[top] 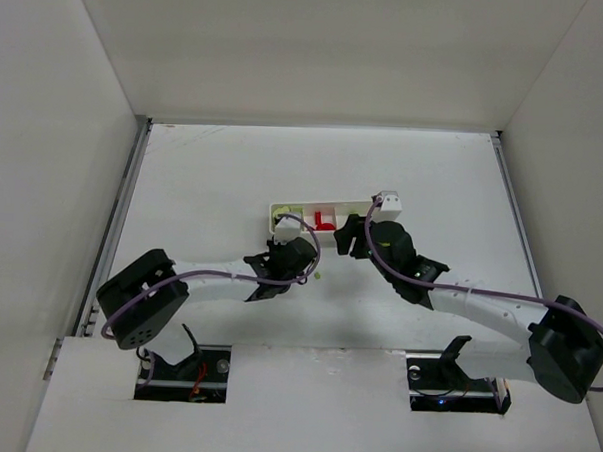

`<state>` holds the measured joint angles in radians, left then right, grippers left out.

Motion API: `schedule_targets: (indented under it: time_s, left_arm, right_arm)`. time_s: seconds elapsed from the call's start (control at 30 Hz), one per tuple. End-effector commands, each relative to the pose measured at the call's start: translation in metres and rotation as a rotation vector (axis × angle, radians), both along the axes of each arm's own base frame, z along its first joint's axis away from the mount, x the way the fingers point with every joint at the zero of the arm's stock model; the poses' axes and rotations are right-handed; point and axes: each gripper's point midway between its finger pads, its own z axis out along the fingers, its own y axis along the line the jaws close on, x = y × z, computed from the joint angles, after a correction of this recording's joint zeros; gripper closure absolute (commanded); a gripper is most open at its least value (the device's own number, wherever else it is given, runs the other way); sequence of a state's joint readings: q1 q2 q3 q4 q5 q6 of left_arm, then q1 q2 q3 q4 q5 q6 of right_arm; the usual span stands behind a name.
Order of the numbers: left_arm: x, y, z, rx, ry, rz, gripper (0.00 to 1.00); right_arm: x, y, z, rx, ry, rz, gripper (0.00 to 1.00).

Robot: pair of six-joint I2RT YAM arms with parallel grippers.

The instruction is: Sort the legos into containers by color

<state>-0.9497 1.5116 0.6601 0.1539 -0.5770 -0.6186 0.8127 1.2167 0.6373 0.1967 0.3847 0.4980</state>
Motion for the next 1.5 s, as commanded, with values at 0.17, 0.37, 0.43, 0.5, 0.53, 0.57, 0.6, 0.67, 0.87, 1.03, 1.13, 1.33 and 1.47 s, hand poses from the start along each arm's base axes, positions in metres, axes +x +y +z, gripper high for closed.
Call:
schedule_targets:
  time_s: [0.17, 0.37, 0.43, 0.5, 0.53, 0.57, 0.6, 0.67, 0.87, 1.03, 1.13, 1.33, 1.47]
  left_arm:
    - [-0.004, 0.001, 0.047, -0.078, -0.080, 0.010, 0.88]
    - [0.001, -0.012, 0.101, -0.165, -0.157, -0.016, 0.87]
    - [0.014, -0.019, 0.117, -0.188, -0.181, -0.018, 0.87]
    - [0.029, -0.028, 0.125, -0.192, -0.204, -0.033, 0.87]
    - [0.040, -0.031, 0.128, -0.186, -0.220, -0.033, 0.87]
    - [0.054, -0.033, 0.130, -0.191, -0.231, -0.023, 0.87]
    - [0.063, -0.037, 0.130, -0.203, -0.226, -0.027, 0.87]
    - [0.077, -0.047, 0.127, -0.223, -0.206, -0.047, 0.87]
    - [0.106, -0.065, 0.112, -0.204, -0.177, -0.058, 0.87]
    - [0.113, -0.079, 0.100, -0.188, -0.164, -0.077, 0.81]
    - [0.116, -0.081, 0.099, -0.185, -0.165, -0.073, 0.70]
    - [0.115, -0.068, 0.120, -0.216, -0.206, -0.055, 0.63]
    - [0.103, -0.045, 0.130, -0.235, -0.225, -0.033, 0.66]
  right_arm:
    - [0.002, 0.005, 0.017, 0.069, -0.045, 0.005, 0.31]
    - [0.002, -0.002, 0.020, 0.073, -0.053, -0.013, 0.31]
    - [0.005, -0.009, 0.018, 0.067, -0.045, -0.034, 0.33]
    - [0.004, -0.010, 0.015, 0.054, -0.035, -0.037, 0.42]
    - [0.004, -0.012, 0.014, 0.047, -0.033, -0.044, 0.46]
    - [0.004, -0.013, 0.014, 0.044, -0.032, -0.053, 0.52]
    - [0.004, -0.015, 0.015, 0.045, -0.033, -0.060, 0.57]
    - [0.000, -0.014, 0.012, 0.045, -0.025, -0.053, 0.63]
    - [-0.025, -0.001, 0.005, 0.058, -0.014, 0.010, 0.60]
    - [-0.031, 0.001, -0.004, 0.050, 0.004, 0.020, 0.54]
    - [-0.037, 0.009, -0.011, 0.040, 0.020, 0.050, 0.49]
    - [-0.046, 0.038, -0.020, 0.057, 0.069, 0.129, 0.49]
    - [-0.040, 0.048, -0.037, 0.020, 0.108, 0.118, 0.53]
